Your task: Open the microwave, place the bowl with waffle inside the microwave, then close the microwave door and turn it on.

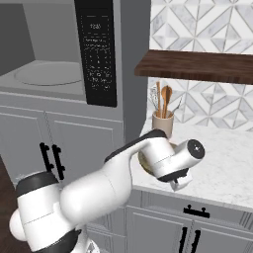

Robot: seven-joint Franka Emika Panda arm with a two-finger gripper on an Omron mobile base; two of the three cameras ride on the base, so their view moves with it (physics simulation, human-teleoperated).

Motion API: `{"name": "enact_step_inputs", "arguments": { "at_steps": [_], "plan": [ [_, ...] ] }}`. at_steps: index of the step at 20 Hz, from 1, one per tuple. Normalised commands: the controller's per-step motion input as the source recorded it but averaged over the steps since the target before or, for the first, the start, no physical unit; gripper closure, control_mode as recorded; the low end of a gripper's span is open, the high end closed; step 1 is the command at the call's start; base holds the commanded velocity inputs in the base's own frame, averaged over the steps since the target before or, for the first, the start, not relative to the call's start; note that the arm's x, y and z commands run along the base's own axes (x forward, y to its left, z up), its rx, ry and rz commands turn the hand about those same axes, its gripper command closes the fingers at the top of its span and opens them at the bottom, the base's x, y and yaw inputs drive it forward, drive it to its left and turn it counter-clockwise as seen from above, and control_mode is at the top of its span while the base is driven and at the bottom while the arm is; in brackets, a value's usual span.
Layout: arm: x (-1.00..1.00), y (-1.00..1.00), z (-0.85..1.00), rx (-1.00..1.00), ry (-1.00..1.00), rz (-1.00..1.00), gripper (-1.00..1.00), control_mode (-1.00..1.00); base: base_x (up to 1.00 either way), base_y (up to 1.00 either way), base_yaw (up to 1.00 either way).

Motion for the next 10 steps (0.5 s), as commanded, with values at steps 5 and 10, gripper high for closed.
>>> {"name": "enact_step_inputs", "arguments": {
  "at_steps": [5,10],
  "plan": [
    [0.16,-0.29,-0.27,0.00,0.05,0.00,-1.00,-1.00,0.00,0.00,0.00],
    [0.22,-0.31,-0.21,0.00,0.04,0.00,-1.00,-1.00,0.00,0.00,0.00]
  ]
}}
